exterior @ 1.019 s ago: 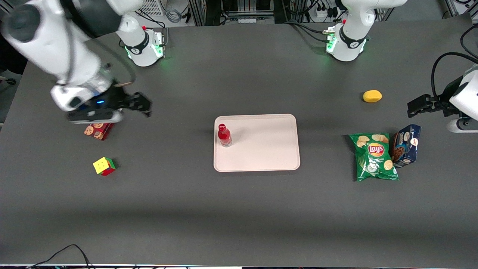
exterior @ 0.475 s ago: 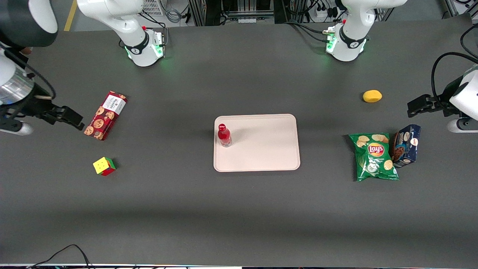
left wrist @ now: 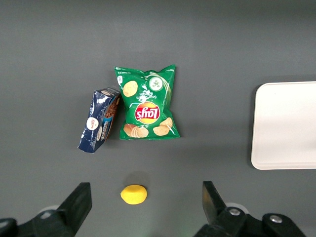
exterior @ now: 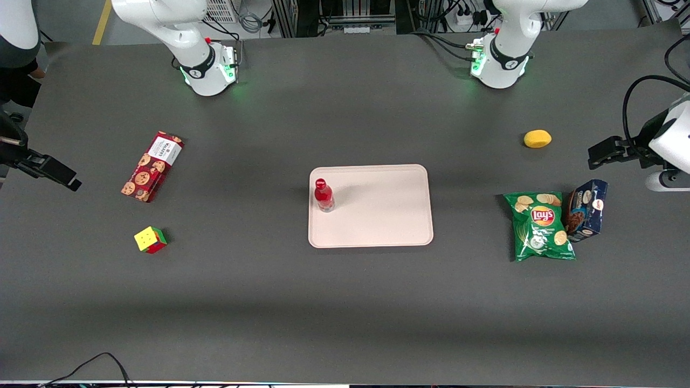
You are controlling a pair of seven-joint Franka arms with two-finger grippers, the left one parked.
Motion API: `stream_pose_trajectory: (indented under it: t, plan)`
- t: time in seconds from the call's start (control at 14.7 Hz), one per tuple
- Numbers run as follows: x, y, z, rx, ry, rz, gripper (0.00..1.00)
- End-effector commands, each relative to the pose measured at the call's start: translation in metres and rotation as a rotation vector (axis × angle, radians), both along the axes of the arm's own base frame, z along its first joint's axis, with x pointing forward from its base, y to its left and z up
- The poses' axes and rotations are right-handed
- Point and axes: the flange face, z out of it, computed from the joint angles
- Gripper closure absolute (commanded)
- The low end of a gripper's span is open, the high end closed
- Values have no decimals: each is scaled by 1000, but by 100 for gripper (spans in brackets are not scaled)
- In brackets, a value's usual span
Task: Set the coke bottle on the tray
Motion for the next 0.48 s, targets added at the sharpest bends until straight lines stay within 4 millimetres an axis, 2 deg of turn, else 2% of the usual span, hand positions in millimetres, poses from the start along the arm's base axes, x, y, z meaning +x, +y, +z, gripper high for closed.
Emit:
stream_pose_trajectory:
  t: [0.0, 0.41]
  plan:
    - [-1, -6, 3, -7, 7, -12, 0]
    - [-1, -18, 2, -1, 10, -32, 0]
